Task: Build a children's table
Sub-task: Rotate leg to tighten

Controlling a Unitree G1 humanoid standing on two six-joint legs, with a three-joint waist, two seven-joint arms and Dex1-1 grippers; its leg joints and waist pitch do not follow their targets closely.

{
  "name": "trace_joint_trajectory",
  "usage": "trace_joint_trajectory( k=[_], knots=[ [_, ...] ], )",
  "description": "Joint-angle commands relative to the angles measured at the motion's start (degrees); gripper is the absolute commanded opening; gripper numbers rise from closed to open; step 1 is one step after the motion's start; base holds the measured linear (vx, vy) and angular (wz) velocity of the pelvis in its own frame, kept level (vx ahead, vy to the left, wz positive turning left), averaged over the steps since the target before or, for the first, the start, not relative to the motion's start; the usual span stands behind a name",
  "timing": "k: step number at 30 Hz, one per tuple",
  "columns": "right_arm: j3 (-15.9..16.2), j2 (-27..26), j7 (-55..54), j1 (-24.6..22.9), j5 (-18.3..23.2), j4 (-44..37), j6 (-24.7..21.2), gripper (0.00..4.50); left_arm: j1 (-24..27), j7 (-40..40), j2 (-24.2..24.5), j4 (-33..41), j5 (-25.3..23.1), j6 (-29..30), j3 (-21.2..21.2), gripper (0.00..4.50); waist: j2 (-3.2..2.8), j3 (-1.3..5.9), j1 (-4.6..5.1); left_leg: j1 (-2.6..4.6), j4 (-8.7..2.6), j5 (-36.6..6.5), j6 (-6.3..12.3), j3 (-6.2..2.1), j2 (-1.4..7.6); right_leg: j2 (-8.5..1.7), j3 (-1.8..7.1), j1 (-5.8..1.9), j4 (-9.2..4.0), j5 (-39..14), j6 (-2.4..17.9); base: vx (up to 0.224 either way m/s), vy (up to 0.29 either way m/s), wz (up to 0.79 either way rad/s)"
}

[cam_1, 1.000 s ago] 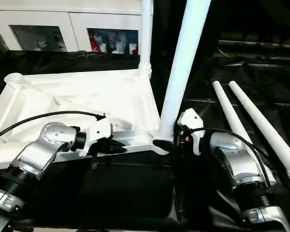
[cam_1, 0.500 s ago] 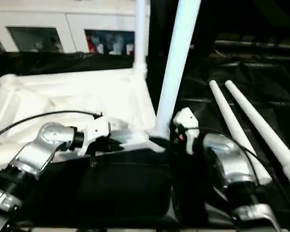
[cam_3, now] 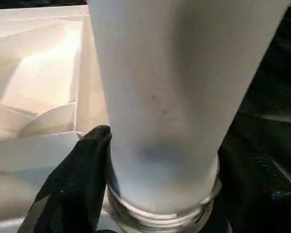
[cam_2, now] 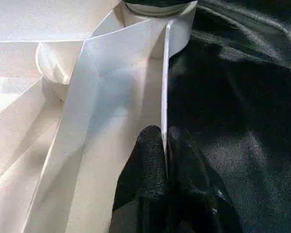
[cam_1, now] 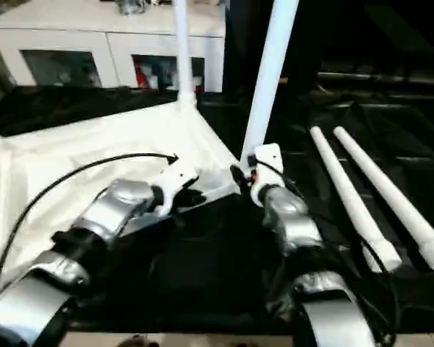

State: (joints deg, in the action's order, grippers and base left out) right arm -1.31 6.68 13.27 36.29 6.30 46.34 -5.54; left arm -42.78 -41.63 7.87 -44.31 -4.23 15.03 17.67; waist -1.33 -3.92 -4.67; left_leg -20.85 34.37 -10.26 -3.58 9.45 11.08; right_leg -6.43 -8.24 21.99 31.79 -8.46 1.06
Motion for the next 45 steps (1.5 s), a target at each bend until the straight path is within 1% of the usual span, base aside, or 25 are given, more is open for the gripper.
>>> trace_joint_trajectory(
  k=[1,2,3,5,6,8,10,11,12,13,15,16,18,20,21,24,29,31,33,35,36,38,40,43,45],
  knots=[
    [1.7,-2.8,2.0,-0.9,0.1,1.9,-0.3,2.74,-2.2,5.1,-0.4,-0.6,-0.3,-0.1,-2.4,0.0,-0.34,3.94,0.78,2.36,-4.47,-28.6,-0.31,-1.23,1.95,-2.79,1.03,-1.48,-5.91,-32.5,2.7,0.0,0.0,0.0],
    [1.2,-2.6,2.6,-0.9,0.6,1.6,0.3,2.74,-2.0,4.6,-0.2,-0.4,-0.2,-0.3,-2.3,0.0,-0.35,4.04,0.89,1.99,-4.75,-29.2,-0.38,-1.4,2.09,-2.96,0.98,-1.91,-5.59,-31.2,3.0,0.0,0.0,0.0],
    [0.0,-2.3,4.2,-0.8,1.8,1.3,1.2,3.09,-1.8,3.6,0.2,-0.2,-0.3,-1.3,-2.2,0.0,-0.19,4.32,0.87,1.77,-5.02,-28.5,-0.46,-1.43,2.25,-3.26,1.33,-2.17,-5.17,-28.5,3.9,0.0,0.0,0.0],
    [-0.3,-1.8,5.4,-0.9,2.3,0.5,1.4,3.44,-1.4,2.5,0.8,0.4,-0.3,-2.2,-1.9,0.0,-0.04,4.37,0.64,1.52,-5.05,-26.7,-0.19,-1.19,2.14,-3.44,1.85,-2.08,-4.8,-26.5,5.4,0.0,0.0,0.0],
    [-0.4,-0.9,6.6,-1.0,2.5,-0.4,1.6,3.47,-0.8,1.1,1.4,1.5,-0.2,-2.3,-1.6,0.0,0.04,4.42,0.56,1.44,-5.05,-26.1,-0.01,-1.12,2.08,-3.52,1.94,-2.14,-4.66,-26.0,5.8,0.0,0.0,0.0],
    [-0.5,0.4,9.6,-1.3,3.2,-2.0,1.6,3.66,0.0,-0.7,2.3,2.6,-0.3,-3.5,-1.1,0.0,0.23,4.6,0.44,0.62,-5.18,-22.4,0.63,-1.04,2.14,-3.64,2.37,-2.69,-3.92,-22.8,6.9,0.0,0.0,0.0],
    [-0.3,1.4,11.9,-1.7,3.7,-3.4,1.5,3.81,0.4,-1.7,2.9,3.2,-0.3,-4.0,-0.9,0.0,0.22,4.68,0.49,0.51,-5.11,-21.3,0.97,-0.89,2.13,-3.61,2.51,-2.66,-3.67,-21.8,7.6,0.0,0.0,0.0],
    [0.5,2.9,15.0,-2.6,3.8,-5.7,1.2,3.88,0.9,-3.0,3.6,4.0,-0.2,-4.7,-0.6,0.0,0.17,4.73,0.23,0.81,-4.8,-19.6,1.31,-0.47,2.05,-3.61,2.9,-2.26,-3.54,-19.9,8.9,0.0,0.0,0.0],
    [1.3,4.2,17.5,-3.5,3.6,-7.6,1.0,3.99,1.4,-4.2,4.1,4.9,0.0,-4.7,-0.4,0.0,0.39,4.74,0.15,0.76,-4.71,-18.8,1.48,-0.38,2.01,-3.58,3.04,-2.27,-3.39,-19.1,9.3,0.0,0.0,0.0],
    [1.3,4.2,17.5,-3.5,3.6,-7.6,1.0,4.11,1.4,-4.2,4.1,4.9,0.0,-4.7,-0.4,0.0,0.57,4.79,-0.11,0.35,-4.53,-17.0,2.1,-0.29,1.96,-3.56,3.29,-2.52,-2.86,-17.9,10.0,0.0,0.0,0.0],
    [3.0,7.7,23.2,-5.9,3.2,-12.2,0.6,4.24,2.6,-7.3,5.5,6.9,0.4,-6.2,0.2,0.0,0.65,4.97,-0.5,0.19,-4.09,-14.5,2.99,0.01,1.67,-3.43,3.62,-2.4,-2.47,-16.9,10.4,0.0,0.0,0.0],
    [3.0,7.7,23.2,-5.9,3.2,-12.2,0.6,4.32,2.6,-7.3,5.5,6.9,0.4,-6.2,0.2,0.0,0.93,5.09,-0.92,-0.03,-3.88,-12.8,3.55,0.11,1.66,-3.3,3.85,-2.44,-2.07,-15.8,10.5,0.05,-0.052,0.04],
    [4.0,11.3,27.9,-8.1,3.3,-15.7,0.0,4.32,3.7,-10.4,6.8,8.9,1.2,-7.2,0.8,0.0,0.59,5.11,-1.26,0.05,-3.66,-10.9,4.25,0.27,1.63,-3.16,4.21,-2.09,-1.79,-14.4,11.3,0.053,-0.053,0.06],
    [5.1,14.8,33.4,-10.1,3.8,-18.7,-0.6,4.32,5.0,-14.7,8.4,11.2,2.4,-8.2,1.5,0.0,0.84,5.22,-1.47,-0.63,-3.54,-8.9,4.82,0.14,1.65,-2.91,4.36,-2.69,-1.01,-11.8,11.7,0.027,-0.023,0.01],
    [5.4,15.7,34.9,-10.6,4.0,-19.4,-0.9,4.32,5.3,-15.9,8.9,11.9,2.5,-8.3,1.8,0.0,0.52,5.29,-1.73,-0.46,-3.51,-8.1,5.21,0.16,1.78,-2.86,4.36,-2.49,-0.97,-11.1,11.9,0.0,0.0,0.0],
    [5.8,17.1,37.3,-11.4,4.4,-20.9,-1.5,4.32,5.8,-17.7,9.7,13.2,2.8,-8.3,2.1,0.0,0.37,5.3,-1.9,-0.21,-3.52,-8.4,4.99,0.19,1.99,-2.55,4.34,-2.32,-0.7,-9.7,13.0,0.0,0.0,0.0],
    [6.1,19.7,41.5,-12.1,5.3,-23.6,-2.7,4.32,8.0,-23.9,11.9,19.2,5.1,-6.7,2.3,0.0,0.21,4.91,-1.93,0.24,-3.98,-12.6,3.31,0.2,2.32,-2.62,4.51,-1.97,-1.26,-14.2,12.8,0.0,0.0,0.0],
    [6.6,19.9,42.5,-12.0,5.2,-23.5,-2.5,4.32,8.2,-24.2,12.2,19.9,5.3,-6.5,2.3,0.0,0.17,4.8,-2.01,0.66,-3.98,-14.2,2.79,0.37,2.24,-2.55,4.6,-1.6,-1.56,-15.8,12.6,0.0,0.0,0.0],
    [6.7,20.0,43.2,-12.0,5.1,-23.5,-2.6,4.32,8.2,-24.5,12.3,20.2,5.4,-6.4,2.3,0.0,0.22,4.7,-1.98,0.67,-4.01,-14.9,2.57,0.41,2.15,-2.53,4.63,-1.57,-1.76,-16.9,12.3,0.0,0.0,0.0],
    [7.2,20.2,44.4,-12.1,4.5,-23.3,-2.3,4.32,8.4,-24.6,12.6,20.2,5.2,-6.6,2.3,0.0,0.36,4.72,-1.98,0.27,-4.12,-14.6,2.33,0.22,2.1,-2.66,4.56,-1.86,-1.86,-18.8,10.9,0.0,0.0,0.0],
    [7.4,20.3,44.6,-12.1,4.6,-23.3,-2.3,4.05,8.5,-24.6,12.7,20.3,5.1,-6.6,2.3,0.0,0.35,4.72,-1.97,0.25,-4.14,-14.5,2.26,0.19,2.1,-2.69,4.53,-1.88,-1.89,-19.1,10.7,0.0,0.0,0.0],
    [7.6,20.5,45.1,-12.2,4.7,-23.5,-2.5,4.05,8.6,-24.7,12.8,20.6,5.0,-6.4,2.2,0.0,0.42,4.76,-1.93,0.17,-4.12,-14.1,2.26,0.17,2.05,-2.66,4.53,-1.89,-1.9,-19.2,10.3,0.0,0.0,0.0],
    [8.2,21.2,45.9,-12.5,4.5,-23.7,-2.4,3.74,9.0,-24.8,13.0,21.2,5.0,-6.0,2.1,0.0,0.5,4.75,-1.95,0.15,-4.12,-13.8,2.32,0.16,2.11,-2.71,4.57,-1.9,-1.87,-19.3,10.2,0.0,0.0,0.0],
    [8.2,21.6,46.6,-12.8,4.4,-23.6,-2.3,3.57,9.1,-24.9,13.1,21.2,4.9,-6.0,2.1,0.0,0.53,4.82,-1.96,-0.01,-4.01,-12.8,2.7,0.19,2.04,-2.62,4.56,-1.93,-1.71,-18.3,10.4,0.0,0.0,0.0],
    [7.9,21.6,46.6,-12.9,4.3,-23.4,-2.2,3.29,9.1,-24.8,13.1,21.0,4.8,-6.1,2.2,0.0,0.38,4.9,-1.95,-0.08,-3.97,-12.2,2.83,0.15,2.04,-2.61,4.54,-1.97,-1.6,-17.3,10.6,0.0,0.0,0.0]
  ],
)
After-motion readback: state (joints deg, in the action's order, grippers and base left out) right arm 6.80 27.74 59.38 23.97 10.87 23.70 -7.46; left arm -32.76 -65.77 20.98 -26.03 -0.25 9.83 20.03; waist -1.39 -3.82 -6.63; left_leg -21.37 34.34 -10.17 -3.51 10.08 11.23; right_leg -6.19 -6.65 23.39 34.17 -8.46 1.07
